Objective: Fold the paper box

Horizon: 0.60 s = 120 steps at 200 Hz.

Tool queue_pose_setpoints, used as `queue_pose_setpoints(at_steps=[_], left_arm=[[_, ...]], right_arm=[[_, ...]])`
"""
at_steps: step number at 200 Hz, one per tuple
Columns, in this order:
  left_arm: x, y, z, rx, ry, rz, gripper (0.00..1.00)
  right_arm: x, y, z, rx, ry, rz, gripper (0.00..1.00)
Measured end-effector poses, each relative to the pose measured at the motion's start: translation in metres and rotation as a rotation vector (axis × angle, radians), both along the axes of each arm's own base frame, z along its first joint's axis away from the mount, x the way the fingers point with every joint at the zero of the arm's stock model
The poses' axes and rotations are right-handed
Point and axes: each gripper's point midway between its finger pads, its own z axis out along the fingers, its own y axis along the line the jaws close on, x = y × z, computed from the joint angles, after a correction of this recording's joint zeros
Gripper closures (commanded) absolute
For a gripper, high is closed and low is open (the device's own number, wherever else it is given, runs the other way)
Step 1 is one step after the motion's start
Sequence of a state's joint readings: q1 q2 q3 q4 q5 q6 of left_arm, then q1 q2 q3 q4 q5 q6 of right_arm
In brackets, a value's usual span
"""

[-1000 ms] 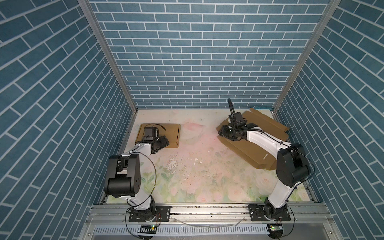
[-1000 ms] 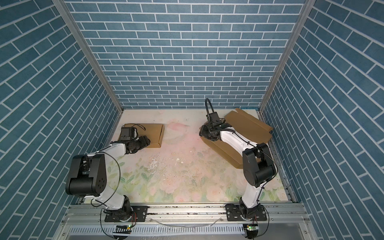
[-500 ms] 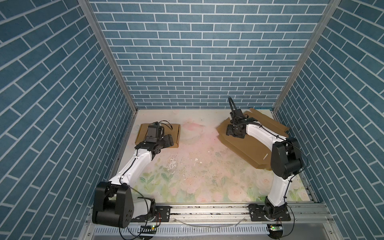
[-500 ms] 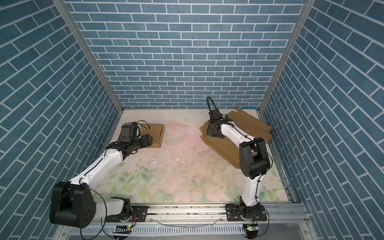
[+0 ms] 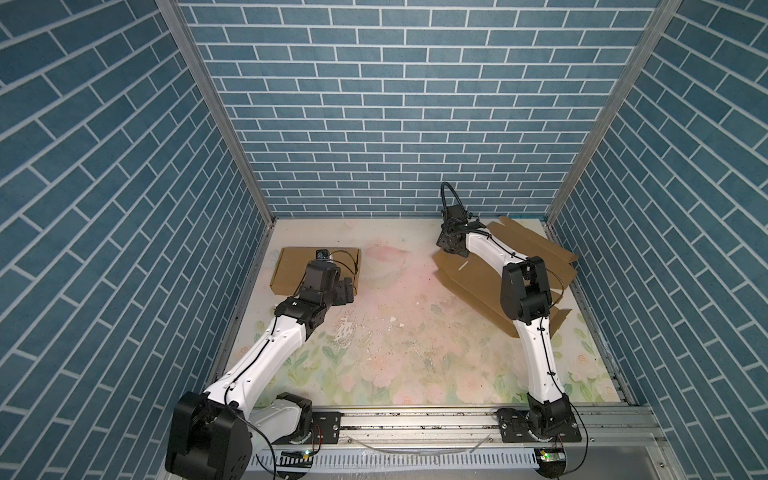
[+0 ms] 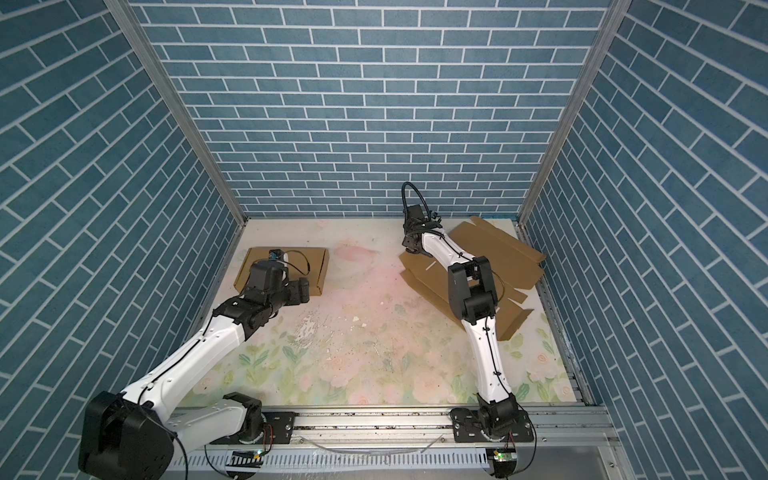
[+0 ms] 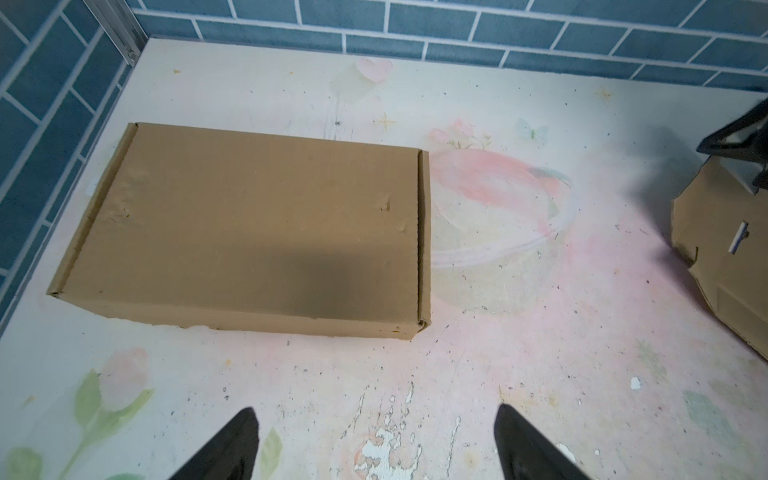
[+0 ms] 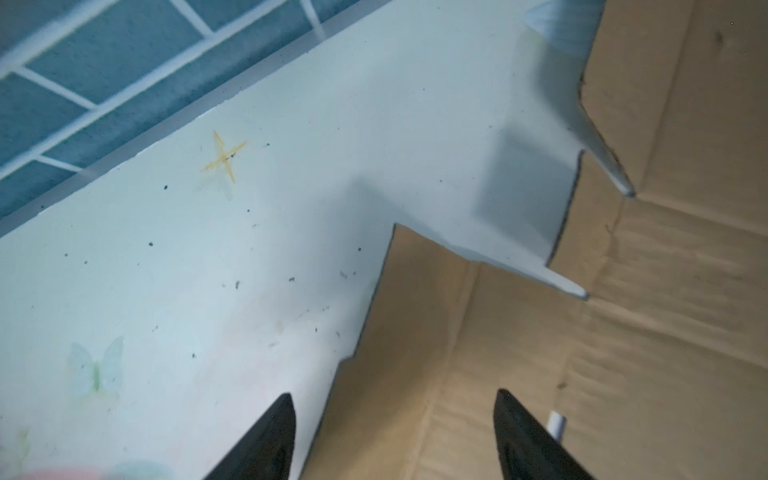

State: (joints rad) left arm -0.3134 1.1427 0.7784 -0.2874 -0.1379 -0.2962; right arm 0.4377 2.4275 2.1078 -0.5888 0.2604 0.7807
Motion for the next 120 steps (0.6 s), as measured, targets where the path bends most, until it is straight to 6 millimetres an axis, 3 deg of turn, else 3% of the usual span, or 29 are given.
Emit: queue_pose_setpoints(at_steps=[19, 35, 73, 103, 120], left_arm=[[0.000, -0.003, -0.004, 0.000, 0.004, -0.009, 0.12], [0.001, -0.004, -0.003, -0.004, -0.001, -0.012, 0.13], [0.003, -0.007, -0.001, -0.014, -0.012, -0.016, 0.15], [0.002, -0.008, 0.000, -0.018, -0.014, -0.021, 0.15], [0.000, -0.008, 0.005, -0.024, -0.019, -0.027, 0.15]], right_arm=[[0.003, 0.002, -0.012, -0.013, 0.022, 0.001, 0.31], [-0.002, 0.001, -0.019, -0.017, 0.048, -0.007, 0.41], [-0.008, 0.011, -0.015, 0.017, 0.045, 0.000, 0.77], [-0.040, 0.017, -0.001, 0.042, 0.050, 0.030, 0.87], [-0.068, 0.035, 0.010, 0.069, 0.050, 0.071, 0.88]])
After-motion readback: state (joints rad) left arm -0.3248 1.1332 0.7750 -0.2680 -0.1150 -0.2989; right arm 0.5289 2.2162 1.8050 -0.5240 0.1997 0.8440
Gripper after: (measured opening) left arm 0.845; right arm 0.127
